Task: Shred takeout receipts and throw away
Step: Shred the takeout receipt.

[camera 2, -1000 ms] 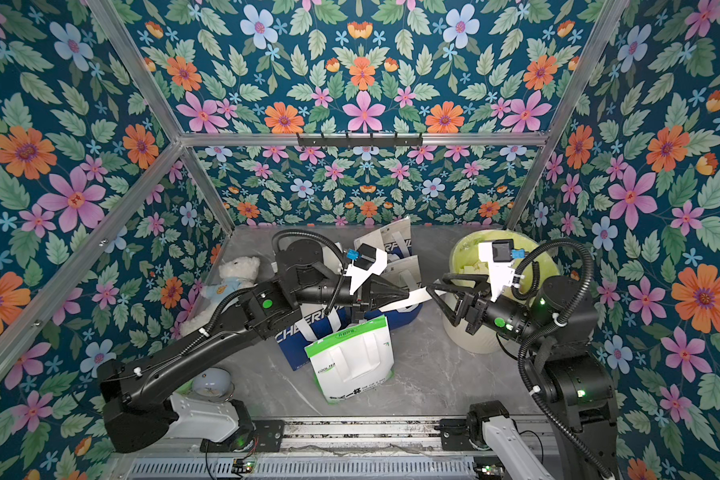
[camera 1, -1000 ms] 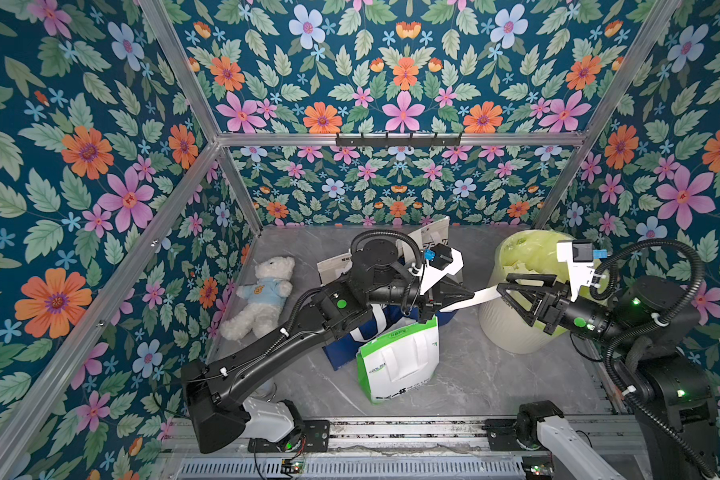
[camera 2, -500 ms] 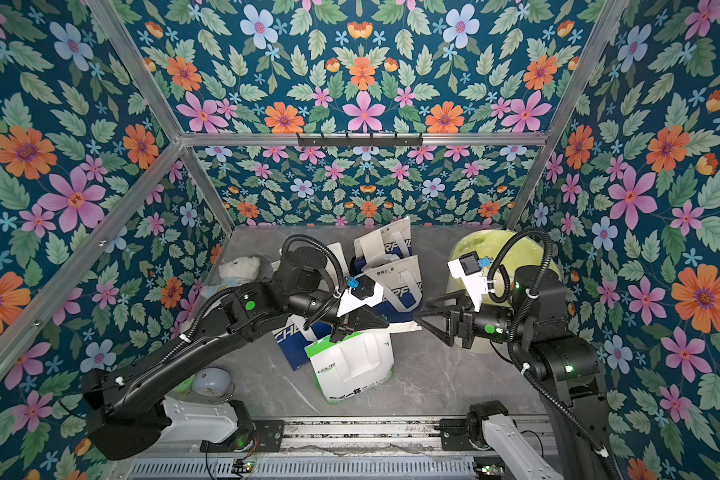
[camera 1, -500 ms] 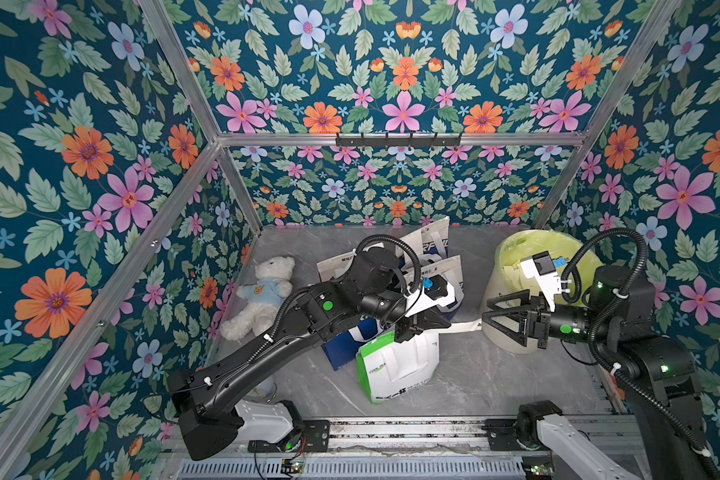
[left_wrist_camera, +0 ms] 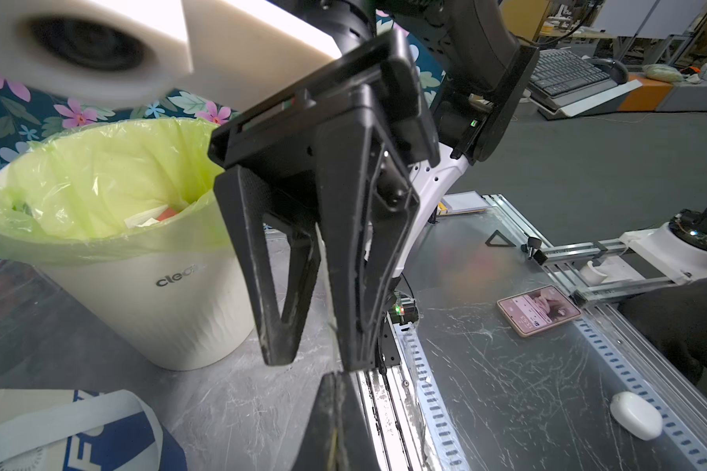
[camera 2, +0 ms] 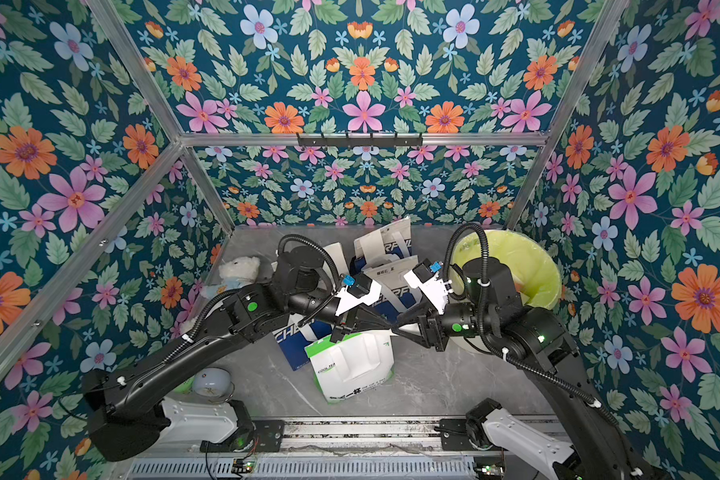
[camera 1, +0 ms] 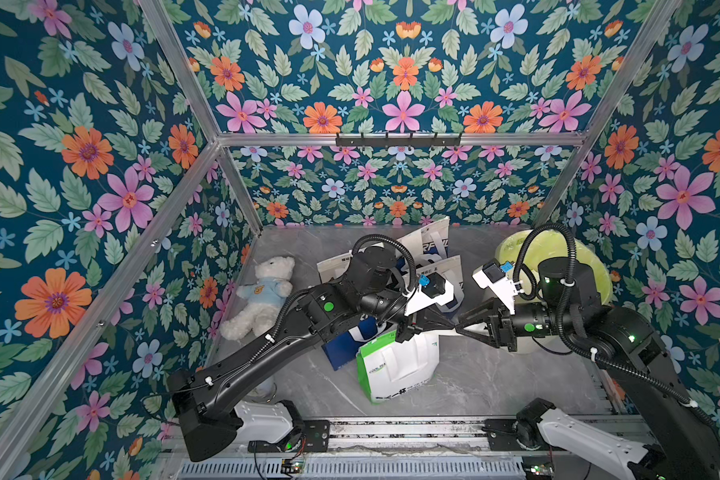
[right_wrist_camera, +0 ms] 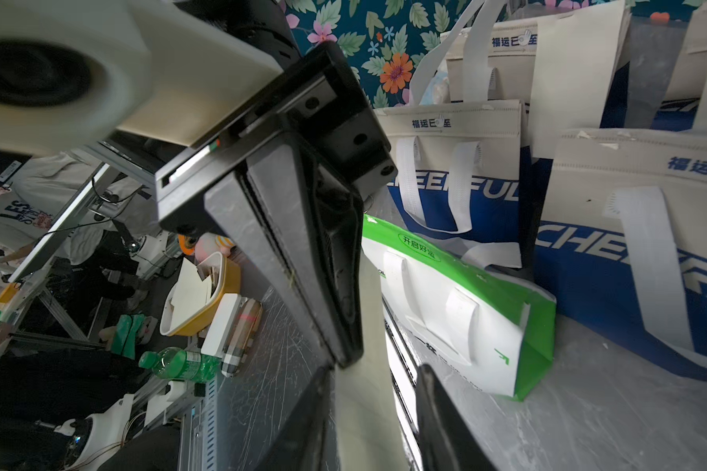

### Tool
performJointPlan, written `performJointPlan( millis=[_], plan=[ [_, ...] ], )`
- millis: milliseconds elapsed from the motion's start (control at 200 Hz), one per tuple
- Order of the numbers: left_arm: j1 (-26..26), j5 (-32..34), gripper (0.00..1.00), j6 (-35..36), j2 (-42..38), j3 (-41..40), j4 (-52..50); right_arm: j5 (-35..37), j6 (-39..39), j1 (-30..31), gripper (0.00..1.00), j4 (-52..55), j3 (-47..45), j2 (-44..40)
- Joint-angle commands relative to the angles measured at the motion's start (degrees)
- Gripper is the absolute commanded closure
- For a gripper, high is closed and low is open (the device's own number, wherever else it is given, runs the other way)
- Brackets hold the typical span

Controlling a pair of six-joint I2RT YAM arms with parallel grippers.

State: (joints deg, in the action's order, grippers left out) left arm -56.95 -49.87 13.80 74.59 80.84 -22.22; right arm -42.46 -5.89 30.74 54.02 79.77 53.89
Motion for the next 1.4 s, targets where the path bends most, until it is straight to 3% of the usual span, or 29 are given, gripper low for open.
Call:
performJointPlan(
  millis=[0,140,260,320,425,495,850,1300,1395],
  plan=[
    [-0.09,-1.52,1.00,0.01,-0.68,-0.22,2.35,2.62,-0.42,0.08,0.73,-2.73,-0.51,-0.41],
    [-0.03,-0.53,1.00,0.43,-1.19,-0.67,2.47,2.93,-1.36,0.11,0.87,-2.97,-0.36,-0.27],
    [-0.08,0.13,1.00,0.48,-1.55,-1.04,2.97,2.69,-2.39,0.01,0.89,-3.69,-0.82,-0.43],
    [-0.09,0.31,1.00,0.52,-1.49,-1.09,2.90,2.37,-2.81,0.07,0.86,-4.26,-1.01,-0.70],
    [0.02,0.66,1.00,0.70,-1.55,-1.08,2.53,1.32,-2.66,0.04,0.67,-4.13,-0.67,-1.15],
    [0.09,0.65,1.00,0.79,-1.64,-1.21,2.51,0.26,-2.36,0.02,0.61,-4.01,-0.33,-1.24],
    [0.33,1.19,1.00,0.65,-2.03,-1.23,2.76,-2.42,-2.37,0.04,0.66,-4.40,0.17,-0.37],
    [0.40,5.05,1.00,0.48,-1.86,-2.18,4.15,-4.55,-3.92,0.06,0.98,-5.11,-0.99,0.17],
    [0.44,7.33,1.00,0.38,-2.08,-2.43,4.59,-4.41,-4.31,0.03,1.00,-4.62,-1.16,0.25]
  ],
)
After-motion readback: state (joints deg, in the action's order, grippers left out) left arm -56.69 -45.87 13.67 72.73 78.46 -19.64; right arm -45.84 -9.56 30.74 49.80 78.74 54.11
